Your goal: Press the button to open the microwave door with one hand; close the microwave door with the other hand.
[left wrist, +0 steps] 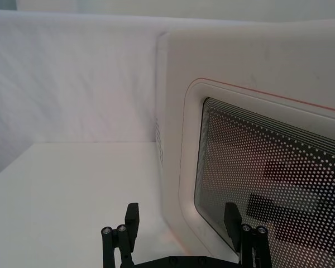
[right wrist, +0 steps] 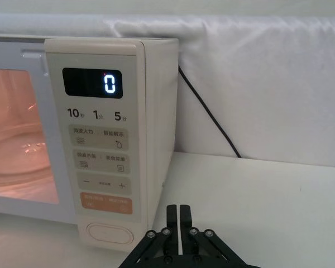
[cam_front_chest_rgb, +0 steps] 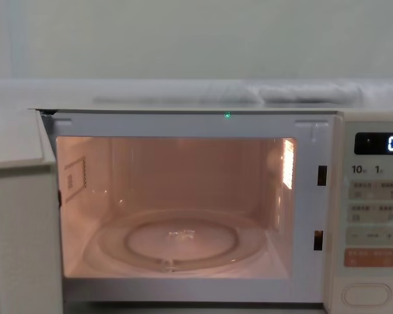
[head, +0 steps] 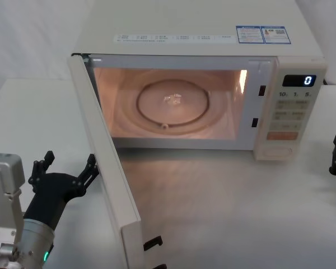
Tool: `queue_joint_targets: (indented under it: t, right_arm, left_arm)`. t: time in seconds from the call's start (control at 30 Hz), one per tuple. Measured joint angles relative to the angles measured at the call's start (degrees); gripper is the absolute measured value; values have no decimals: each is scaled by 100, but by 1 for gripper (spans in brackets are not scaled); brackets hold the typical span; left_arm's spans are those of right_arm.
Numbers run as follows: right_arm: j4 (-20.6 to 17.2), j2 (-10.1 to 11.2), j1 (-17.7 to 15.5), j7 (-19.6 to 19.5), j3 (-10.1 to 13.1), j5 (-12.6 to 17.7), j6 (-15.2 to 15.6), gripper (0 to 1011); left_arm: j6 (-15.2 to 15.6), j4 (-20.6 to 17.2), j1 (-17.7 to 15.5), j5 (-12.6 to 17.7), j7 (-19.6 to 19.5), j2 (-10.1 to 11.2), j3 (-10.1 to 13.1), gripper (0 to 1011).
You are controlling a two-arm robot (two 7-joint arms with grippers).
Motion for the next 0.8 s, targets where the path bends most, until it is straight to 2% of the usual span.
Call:
queue_joint_targets:
  t: [0.17, 0.43, 0.53, 0.6, 0.63, 0.67, 0.8]
  right_arm:
    - [7, -8, 3, -7, -11, -11, 11, 153]
    - [13, -13, 7, -15, -20, -19, 19, 422]
    - [14, -14, 8, -17, -21, -20, 20, 484]
    - [17, -16, 8, -18, -23, -21, 22, 588]
    - [17, -16, 8, -18, -23, -21, 22, 588]
    - [18, -17, 8, -19, -24, -22, 23, 645]
    - [20, -19, 9, -20, -26, -24, 25, 764]
  left_arm:
    - [0, 0, 0, 0, 0, 0, 0, 1001]
    - [0, 0, 0, 0, 0, 0, 0, 1001]
    - [0, 0, 0, 0, 0, 0, 0, 1001]
    - [0, 0, 0, 0, 0, 0, 0, 1001]
    - [0, 0, 0, 0, 0, 0, 0, 1001]
    - [0, 0, 0, 0, 0, 0, 0, 1001]
    - [0, 0, 0, 0, 0, 0, 0, 1001]
